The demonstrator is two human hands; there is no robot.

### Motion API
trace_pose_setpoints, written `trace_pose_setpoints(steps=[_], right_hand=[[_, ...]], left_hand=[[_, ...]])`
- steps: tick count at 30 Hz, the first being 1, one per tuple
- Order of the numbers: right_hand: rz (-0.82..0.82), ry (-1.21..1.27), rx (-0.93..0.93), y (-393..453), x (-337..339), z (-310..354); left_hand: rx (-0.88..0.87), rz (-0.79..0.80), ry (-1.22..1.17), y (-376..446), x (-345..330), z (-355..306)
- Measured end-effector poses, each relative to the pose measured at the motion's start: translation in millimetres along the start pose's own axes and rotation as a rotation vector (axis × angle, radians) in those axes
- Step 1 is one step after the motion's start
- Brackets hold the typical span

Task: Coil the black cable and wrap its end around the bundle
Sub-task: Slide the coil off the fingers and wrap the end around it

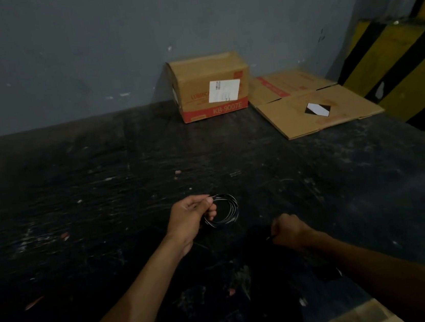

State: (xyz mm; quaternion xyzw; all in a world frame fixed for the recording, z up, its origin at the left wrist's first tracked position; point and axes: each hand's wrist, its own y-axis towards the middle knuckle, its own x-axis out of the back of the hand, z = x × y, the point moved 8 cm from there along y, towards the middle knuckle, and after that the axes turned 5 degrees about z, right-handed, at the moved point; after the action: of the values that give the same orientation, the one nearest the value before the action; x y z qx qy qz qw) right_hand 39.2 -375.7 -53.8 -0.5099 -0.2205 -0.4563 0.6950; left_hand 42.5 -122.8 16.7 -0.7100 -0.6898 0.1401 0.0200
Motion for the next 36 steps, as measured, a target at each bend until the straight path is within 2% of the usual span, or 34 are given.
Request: trace_pose_setpoints(steps=[2, 5, 7, 10, 14, 18, 22, 28, 32, 34, 36], right_hand=[[-0.024, 0.174, 0.129, -2.8, 14.0, 25.7], [-0.141, 0.427, 0.356, -19.3, 45.2, 74.9], [-0.228, 0.494, 0.479, -30.5, 63.5, 103.3], [-0.300, 0.444, 0.563, -39.7, 80.9, 131.6], [-0.296, 0.371, 0.631, -45.5, 91.0, 147.9], [-0.328, 0.212, 0.692, -53.3, 94.3, 159.1], [-0.382, 0.144, 0.729, -60.0, 91.9, 162.4], [-0.487, 0.083, 0.877, -82.4, 92.3, 171.1], [-0.470, 0.010, 0.942, -91.3, 88.1, 174.9], [-0.412, 0.090, 0.932, -88.8, 83.8, 173.6], [-0.348, 0.275, 0.865, -82.7, 81.0, 169.6]], left_hand=[[0.003, 0.008, 0.020, -0.6, 0.0, -0.2], [-0.004, 0.014, 0.050, -0.4, -2.6, -2.8], [-0.020, 0.023, 0.071, 0.6, -7.1, -6.8], [-0.078, 0.061, 0.052, 1.6, -15.3, -16.9], [-0.126, 0.121, 0.004, 1.4, -16.5, -29.1], [-0.128, 0.153, 0.081, 1.4, -16.3, -33.1], [-0.108, 0.066, 0.123, 0.8, -14.3, -32.4], [-0.086, -0.068, 0.108, 5.8, -12.0, -36.3], [-0.116, -0.209, 0.027, 11.6, 3.1, -44.2], [-0.161, -0.203, 0.066, 11.6, 2.4, -50.3], [-0.213, -0.190, 0.118, 9.3, 0.5, -57.9]])
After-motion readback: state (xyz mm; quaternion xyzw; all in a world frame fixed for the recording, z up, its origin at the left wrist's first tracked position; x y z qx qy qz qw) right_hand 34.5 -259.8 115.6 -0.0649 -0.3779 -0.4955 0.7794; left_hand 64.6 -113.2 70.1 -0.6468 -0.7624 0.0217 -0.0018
